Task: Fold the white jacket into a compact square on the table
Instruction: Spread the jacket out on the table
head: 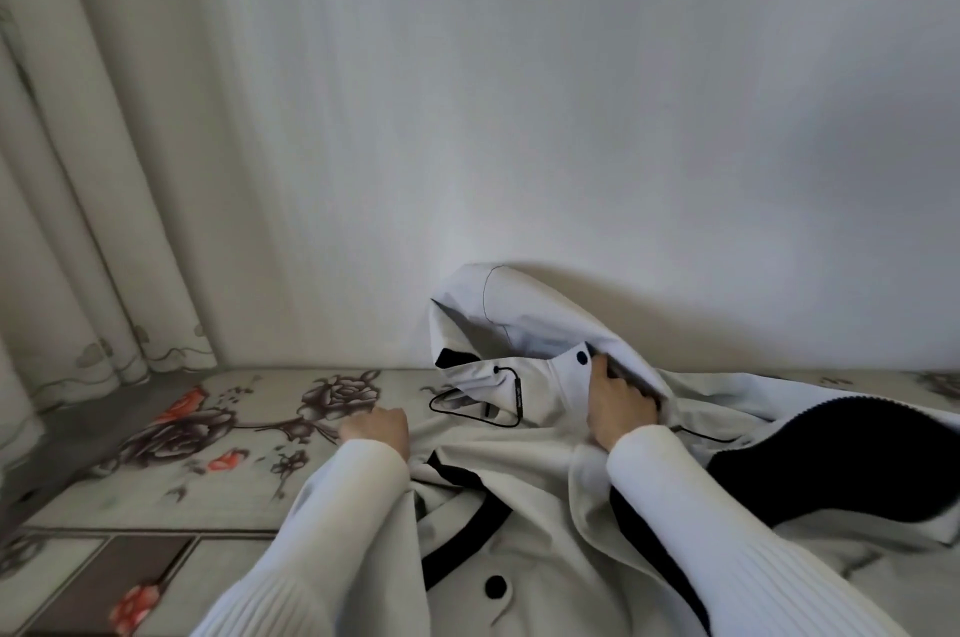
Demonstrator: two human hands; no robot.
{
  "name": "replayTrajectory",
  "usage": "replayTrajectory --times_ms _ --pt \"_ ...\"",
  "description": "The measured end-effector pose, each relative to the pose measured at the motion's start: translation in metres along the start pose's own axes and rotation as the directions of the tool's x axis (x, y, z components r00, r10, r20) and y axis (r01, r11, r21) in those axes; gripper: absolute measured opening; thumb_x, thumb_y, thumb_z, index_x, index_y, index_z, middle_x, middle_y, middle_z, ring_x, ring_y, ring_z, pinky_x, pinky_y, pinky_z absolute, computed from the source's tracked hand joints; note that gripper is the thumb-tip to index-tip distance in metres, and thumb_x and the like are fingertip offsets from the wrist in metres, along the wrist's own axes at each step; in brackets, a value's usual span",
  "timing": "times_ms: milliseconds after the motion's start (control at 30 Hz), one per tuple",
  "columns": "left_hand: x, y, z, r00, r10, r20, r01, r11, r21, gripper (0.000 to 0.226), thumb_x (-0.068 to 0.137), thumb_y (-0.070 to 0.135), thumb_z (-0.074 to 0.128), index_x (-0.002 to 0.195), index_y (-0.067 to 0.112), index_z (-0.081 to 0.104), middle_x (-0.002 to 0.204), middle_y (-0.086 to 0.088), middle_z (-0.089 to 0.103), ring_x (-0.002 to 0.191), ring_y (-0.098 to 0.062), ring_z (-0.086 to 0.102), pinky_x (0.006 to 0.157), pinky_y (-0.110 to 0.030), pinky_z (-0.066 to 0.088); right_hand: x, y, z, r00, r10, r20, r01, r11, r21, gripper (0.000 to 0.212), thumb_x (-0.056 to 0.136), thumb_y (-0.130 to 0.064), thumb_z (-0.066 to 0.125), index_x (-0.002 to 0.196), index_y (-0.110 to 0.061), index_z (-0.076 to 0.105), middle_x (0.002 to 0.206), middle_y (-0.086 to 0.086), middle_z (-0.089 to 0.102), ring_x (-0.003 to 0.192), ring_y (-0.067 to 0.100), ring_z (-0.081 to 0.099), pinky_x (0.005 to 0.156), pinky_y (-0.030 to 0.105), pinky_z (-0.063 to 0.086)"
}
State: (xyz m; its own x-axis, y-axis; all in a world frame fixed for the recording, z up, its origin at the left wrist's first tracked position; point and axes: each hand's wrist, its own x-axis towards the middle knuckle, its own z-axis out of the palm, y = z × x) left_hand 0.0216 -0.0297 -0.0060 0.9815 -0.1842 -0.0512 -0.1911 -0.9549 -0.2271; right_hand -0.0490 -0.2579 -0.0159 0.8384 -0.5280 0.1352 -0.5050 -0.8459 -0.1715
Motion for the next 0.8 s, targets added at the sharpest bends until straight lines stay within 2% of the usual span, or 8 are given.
replayTrajectory --times_ms 200,367,433,500,567,633,700,800 --pt "0.001 0.002 0.007 1.0 0.009 -0.015 -0.009 1.0 -0.011 0.044 0.097 0.009 0.032 0.14 0.018 0.041 0.142 -0.004 0.048 0.131 -0.022 0.047 0.103 -0.032 0.04 -0.005 0.009 0.023 0.987 -0.055 0.149 0.083 0.979 -0.185 0.054 0.098 -0.014 0.029 0.149 -0.011 0.013 0.143 0.015 0.046 0.132 0.028 0.046 0.108 0.038 0.034" --pt "0.0 0.0 0.008 1.0 0.019 -0.012 -0.02 0.999 -0.037 0.044 0.098 0.009 0.032 0.14 0.017 0.04 0.143 -0.005 0.046 0.132 -0.023 0.046 0.104 -0.034 0.04 -0.001 0.005 0.0 0.973 -0.05 0.227 0.053 0.999 -0.006 0.055 0.096 -0.015 0.042 0.146 -0.007 0.021 0.145 0.016 0.041 0.133 0.031 0.043 0.107 0.04 0.038" --pt "0.0 0.0 0.008 0.999 0.03 -0.022 -0.031 0.999 -0.037 0.046 0.097 0.009 0.032 0.141 0.018 0.038 0.143 -0.005 0.046 0.131 -0.023 0.047 0.103 -0.034 0.04 -0.003 -0.003 -0.01 0.985 -0.101 0.137 0.101 0.995 0.01 0.054 0.096 -0.017 0.044 0.144 -0.007 0.024 0.146 0.015 0.038 0.134 0.03 0.041 0.107 0.039 0.038" --pt "0.0 -0.001 0.007 0.999 0.032 -0.028 -0.033 0.999 -0.038 0.046 0.097 0.01 0.033 0.142 0.019 0.037 0.143 -0.005 0.046 0.131 -0.023 0.047 0.103 -0.034 0.04 -0.005 -0.013 -0.017 0.976 -0.208 -0.061 0.203 0.976 -0.083 0.05 0.096 -0.014 0.043 0.143 -0.008 0.027 0.144 0.013 0.036 0.133 0.028 0.039 0.107 0.037 0.035" --pt "0.0 0.0 0.006 0.999 0.022 -0.039 -0.024 0.998 -0.059 0.044 0.097 0.012 0.032 0.14 0.016 0.037 0.142 -0.007 0.045 0.13 -0.025 0.047 0.103 -0.034 0.04 -0.008 -0.028 -0.019 0.915 -0.342 -0.213 0.315 0.937 -0.152 0.044 0.093 -0.007 0.041 0.136 -0.011 0.035 0.137 0.012 0.041 0.128 0.026 0.04 0.103 0.037 0.035" --pt "0.0 0.003 0.003 0.996 0.026 -0.084 -0.033 0.996 -0.079 0.038 0.097 0.014 0.033 0.135 0.011 0.038 0.141 -0.01 0.043 0.13 -0.027 0.044 0.102 -0.036 0.039 -0.012 -0.045 -0.016 0.851 -0.466 -0.243 0.442 0.885 -0.147 0.042 0.09 -0.003 0.042 0.13 -0.013 0.041 0.131 0.01 0.044 0.123 0.026 0.044 0.097 0.037 0.037" --pt "-0.001 0.01 -0.001 0.99 0.068 -0.127 -0.083 0.99 -0.116 0.037 0.097 0.018 0.035 0.132 0.01 0.04 0.138 -0.011 0.044 0.129 -0.029 0.043 0.102 -0.038 0.038 -0.015 -0.058 -0.007 0.829 -0.529 -0.18 0.52 0.848 -0.099 0.042 0.091 -0.005 0.042 0.131 -0.014 0.043 0.133 0.009 0.044 0.124 0.026 0.043 0.096 0.037 0.036" --pt "-0.002 0.02 0.001 0.974 0.221 -0.047 -0.226 0.937 -0.266 0.04 0.098 0.03 0.032 0.134 0.016 0.044 0.14 -0.011 0.046 0.13 -0.028 0.044 0.105 -0.037 0.036 -0.019 -0.05 0.018 0.899 -0.437 0.037 0.439 0.895 -0.083 0.047 0.096 -0.027 0.037 0.142 -0.023 0.032 0.147 0.009 0.032 0.138 0.027 0.027 0.107 0.049 0.026"
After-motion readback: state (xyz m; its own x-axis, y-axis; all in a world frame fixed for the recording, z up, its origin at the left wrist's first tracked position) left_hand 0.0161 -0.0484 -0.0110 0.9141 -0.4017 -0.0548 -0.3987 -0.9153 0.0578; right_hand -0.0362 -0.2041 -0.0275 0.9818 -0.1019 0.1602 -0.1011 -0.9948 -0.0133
